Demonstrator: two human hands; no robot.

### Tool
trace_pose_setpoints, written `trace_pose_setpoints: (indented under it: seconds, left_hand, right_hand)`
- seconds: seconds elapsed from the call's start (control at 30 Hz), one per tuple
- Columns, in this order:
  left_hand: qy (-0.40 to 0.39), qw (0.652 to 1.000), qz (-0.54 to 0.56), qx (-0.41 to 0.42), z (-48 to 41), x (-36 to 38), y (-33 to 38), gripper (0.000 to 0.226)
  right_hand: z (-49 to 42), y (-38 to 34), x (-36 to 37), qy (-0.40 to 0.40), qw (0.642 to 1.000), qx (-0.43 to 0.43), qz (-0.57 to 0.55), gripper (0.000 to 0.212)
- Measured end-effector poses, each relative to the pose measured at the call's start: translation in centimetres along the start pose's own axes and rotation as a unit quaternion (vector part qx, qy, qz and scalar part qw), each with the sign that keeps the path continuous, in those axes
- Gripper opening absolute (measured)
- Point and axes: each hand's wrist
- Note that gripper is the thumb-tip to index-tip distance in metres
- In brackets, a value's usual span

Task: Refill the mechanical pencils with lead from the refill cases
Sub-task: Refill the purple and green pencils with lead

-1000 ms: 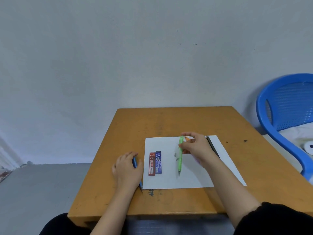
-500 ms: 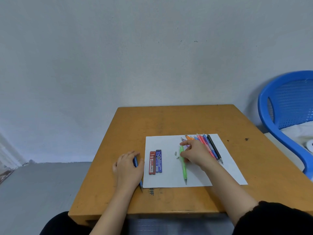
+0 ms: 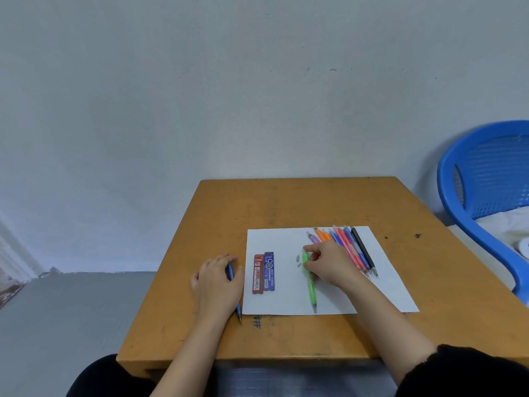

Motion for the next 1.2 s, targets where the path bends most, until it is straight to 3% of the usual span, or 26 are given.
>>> trace_pose_setpoints:
  seconds: [0.53,0.73,1.1,1.2]
  left_hand:
    - [0.0,1.0,-0.005,0.006,0.0,0.1,0.0,0.033]
    - [-0.004,0.999,-0.044,0.029,0.2,0.6,0.1,0.037]
    - [0.0,0.997,0.022,0.07,0.3,0.7,0.2,0.033]
    - [-0.008,0.994,0.08,0.078,0.5,0.5,0.3,0.049]
  right_hand:
    - [0.0,0.1,0.0,0.02,0.999,-0.018,-0.021,0.045]
    - [0.6,-1.1,0.5,0.066,0.994,-0.086,0.029,0.044]
    - [0.9,-4.3,3.4,-0.047,0.958,-0.234,0.159,0.064]
    - [0.6,-4.7,3.9,-0.061,0.948,-0.25,0.187,0.072]
Point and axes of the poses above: each hand's wrist, its own z-axis away from the middle knuckle, its own x-axis out of the palm, y = z × x, and after that the axes turned 7 degrees about y, right-handed
